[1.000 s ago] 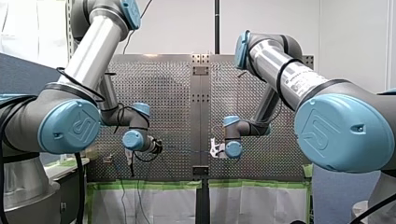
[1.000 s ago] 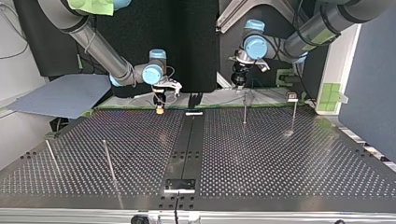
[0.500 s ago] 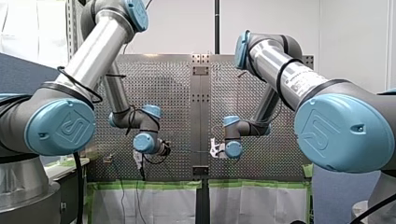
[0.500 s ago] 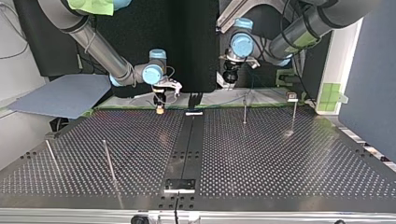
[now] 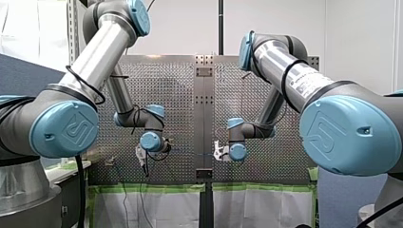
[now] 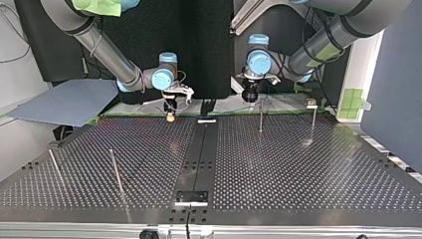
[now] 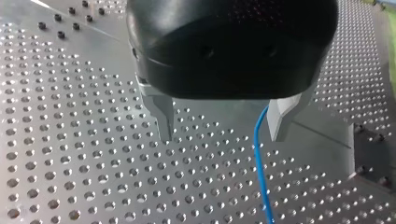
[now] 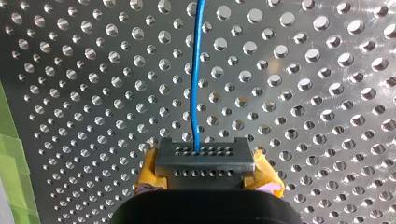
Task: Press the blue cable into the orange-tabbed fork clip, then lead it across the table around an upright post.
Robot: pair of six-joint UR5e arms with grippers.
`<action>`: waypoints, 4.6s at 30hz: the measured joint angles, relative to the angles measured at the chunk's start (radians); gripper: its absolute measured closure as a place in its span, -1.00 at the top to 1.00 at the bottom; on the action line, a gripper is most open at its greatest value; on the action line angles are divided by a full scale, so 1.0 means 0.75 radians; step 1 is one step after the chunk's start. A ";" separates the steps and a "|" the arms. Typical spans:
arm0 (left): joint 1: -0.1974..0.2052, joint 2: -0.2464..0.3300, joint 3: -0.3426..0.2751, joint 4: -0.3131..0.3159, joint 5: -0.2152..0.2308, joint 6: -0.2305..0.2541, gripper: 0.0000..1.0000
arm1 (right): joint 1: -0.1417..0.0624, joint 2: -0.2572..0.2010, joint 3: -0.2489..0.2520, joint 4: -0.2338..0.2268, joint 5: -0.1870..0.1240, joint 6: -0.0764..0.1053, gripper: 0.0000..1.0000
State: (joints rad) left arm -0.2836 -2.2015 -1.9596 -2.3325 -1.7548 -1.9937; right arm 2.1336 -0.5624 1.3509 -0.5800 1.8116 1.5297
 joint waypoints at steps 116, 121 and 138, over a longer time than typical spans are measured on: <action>-0.011 0.075 0.257 -0.123 -0.010 0.131 -1.00 | -0.005 -0.264 -0.002 0.174 -0.002 -0.005 -1.00; -0.019 0.136 0.257 -0.127 -0.005 0.109 -1.00 | -0.004 -0.316 -0.002 0.195 -0.002 -0.004 -1.00; -0.053 0.213 0.257 -0.127 0.016 0.031 -1.00 | -0.001 -0.442 -0.002 0.245 -0.003 -0.009 -1.00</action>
State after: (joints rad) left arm -0.3235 -2.0416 -1.7668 -2.4274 -1.7426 -1.9706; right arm 2.1331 -0.8939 1.3493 -0.3961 1.8091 1.5232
